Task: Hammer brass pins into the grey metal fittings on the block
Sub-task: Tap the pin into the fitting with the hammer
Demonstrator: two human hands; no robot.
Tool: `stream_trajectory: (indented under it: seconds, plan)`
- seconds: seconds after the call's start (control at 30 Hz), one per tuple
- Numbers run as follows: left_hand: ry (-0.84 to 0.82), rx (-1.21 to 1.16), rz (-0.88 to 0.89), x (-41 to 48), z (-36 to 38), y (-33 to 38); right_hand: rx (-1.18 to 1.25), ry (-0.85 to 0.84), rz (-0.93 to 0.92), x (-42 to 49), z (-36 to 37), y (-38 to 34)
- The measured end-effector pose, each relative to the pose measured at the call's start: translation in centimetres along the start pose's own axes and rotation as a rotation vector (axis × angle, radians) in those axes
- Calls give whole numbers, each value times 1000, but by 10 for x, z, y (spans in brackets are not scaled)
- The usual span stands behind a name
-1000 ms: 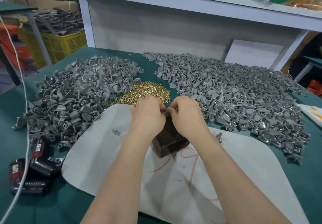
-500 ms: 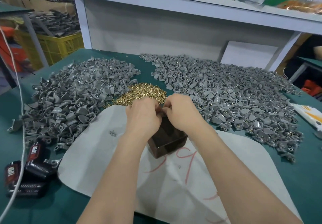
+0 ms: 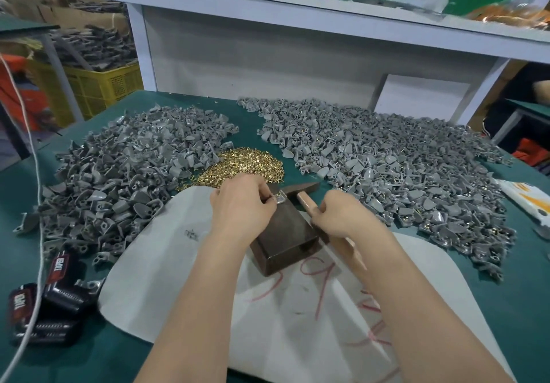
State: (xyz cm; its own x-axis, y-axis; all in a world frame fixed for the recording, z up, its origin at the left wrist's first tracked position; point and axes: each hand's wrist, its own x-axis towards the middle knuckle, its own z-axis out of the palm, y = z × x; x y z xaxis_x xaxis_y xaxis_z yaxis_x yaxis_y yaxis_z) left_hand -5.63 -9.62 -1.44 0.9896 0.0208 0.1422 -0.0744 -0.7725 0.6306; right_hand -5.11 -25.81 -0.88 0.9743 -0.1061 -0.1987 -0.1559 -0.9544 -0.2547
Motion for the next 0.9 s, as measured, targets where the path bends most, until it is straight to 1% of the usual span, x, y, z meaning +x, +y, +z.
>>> stream_trajectory:
  seconds: [0.07,0.13,0.2,0.23,0.27,0.33,0.37,0.4,0.43,0.47,0.5,0.53,0.57,0.6,0.63,0.7,0.73,0.77,0.83,0.87,0.9]
  plan:
    - [5,7,-8,0,-1,-1,214,31,26,-2,-7,6]
    - [28,23,-11,1,-1,-1,405,79,9,-8,-17,10]
    - [51,29,-10,1,0,-1,478,110,-59,-15,-26,9]
    - [59,30,-8,1,0,-1,434,139,-93,-20,-29,7]
    - [66,32,-3,1,0,-1,347,200,-119,-24,-31,5]
    - [66,30,12,0,0,-1,200,424,-166,-32,-33,2]
    - [66,17,23,0,0,-2,207,553,-212,-38,-32,0]
    - [66,-1,35,0,1,-3,267,656,-271,-45,-30,-3]
    - [69,-16,47,0,1,-3,308,720,-344,-53,-27,-5]
    - [74,-24,55,1,1,-3,275,726,-419,-58,-22,-8]
    - [79,-24,56,1,1,-4,193,671,-475,-60,-14,-10]
    - [80,-21,56,1,1,-3,127,584,-493,-59,-6,-11]
    - [76,-19,58,1,1,-3,113,503,-467,-58,-1,-12]
    - [72,-22,59,0,1,-2,152,488,-457,-56,-1,-12]
    - [72,-28,58,0,1,-2,214,530,-457,-53,-4,-12]
    - [69,-39,48,0,2,-2,345,679,-462,-52,-12,-11]
    - [72,-38,44,0,2,-2,374,724,-480,-53,-15,-11]
    - [72,-36,43,1,2,-2,344,710,-502,-54,-16,-9]
    - [66,-23,50,1,2,-1,181,553,-510,-58,-8,-7]
    - [64,-11,54,0,1,0,143,478,-475,-60,-5,-7]
    - [69,-1,57,0,1,0,156,462,-451,-60,-6,-6]
